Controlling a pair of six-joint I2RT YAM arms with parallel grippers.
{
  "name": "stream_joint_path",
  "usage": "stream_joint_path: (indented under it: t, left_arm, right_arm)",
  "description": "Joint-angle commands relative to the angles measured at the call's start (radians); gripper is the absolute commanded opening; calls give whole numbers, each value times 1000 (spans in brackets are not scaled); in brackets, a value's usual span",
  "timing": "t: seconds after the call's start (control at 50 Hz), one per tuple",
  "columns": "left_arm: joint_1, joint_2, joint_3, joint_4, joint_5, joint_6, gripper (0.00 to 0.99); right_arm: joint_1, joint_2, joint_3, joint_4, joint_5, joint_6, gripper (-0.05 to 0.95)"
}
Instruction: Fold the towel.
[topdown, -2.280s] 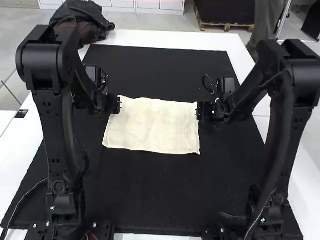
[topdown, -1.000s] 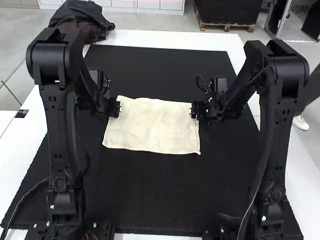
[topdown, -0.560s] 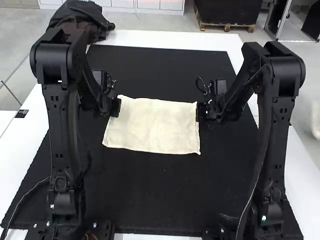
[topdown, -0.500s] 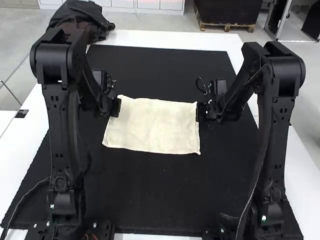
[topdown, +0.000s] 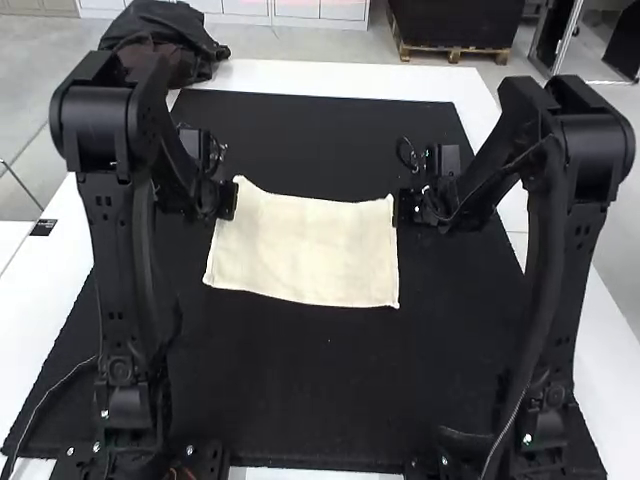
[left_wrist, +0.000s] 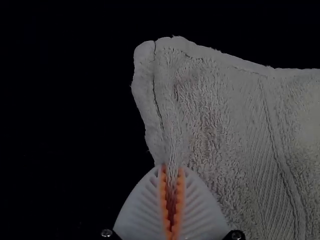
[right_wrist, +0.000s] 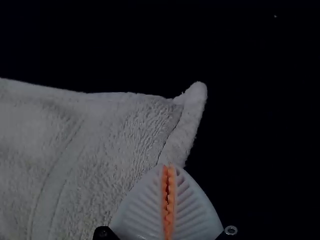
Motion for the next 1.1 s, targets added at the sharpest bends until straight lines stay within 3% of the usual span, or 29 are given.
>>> stream_joint_path:
  t: [0.0,0.26,0.78,1.08]
  left_arm:
    - [14,-45,12,-4,-23,-19,26]
    - [20,-97,-3,-76,-2,-25,26]
    - [23,-247,-112,-112,12,-27,26]
    - [46,-323,-163,-153,14,-68,26]
  right_arm:
    - [-16,-40,-7,-1,-12,14,-26]
    - [-18,-106,-42,-25,-28,17,-26]
    - [-18,-275,-150,-105,-78,23,-26]
    - [-18,-378,-210,-171,-112,23,-26]
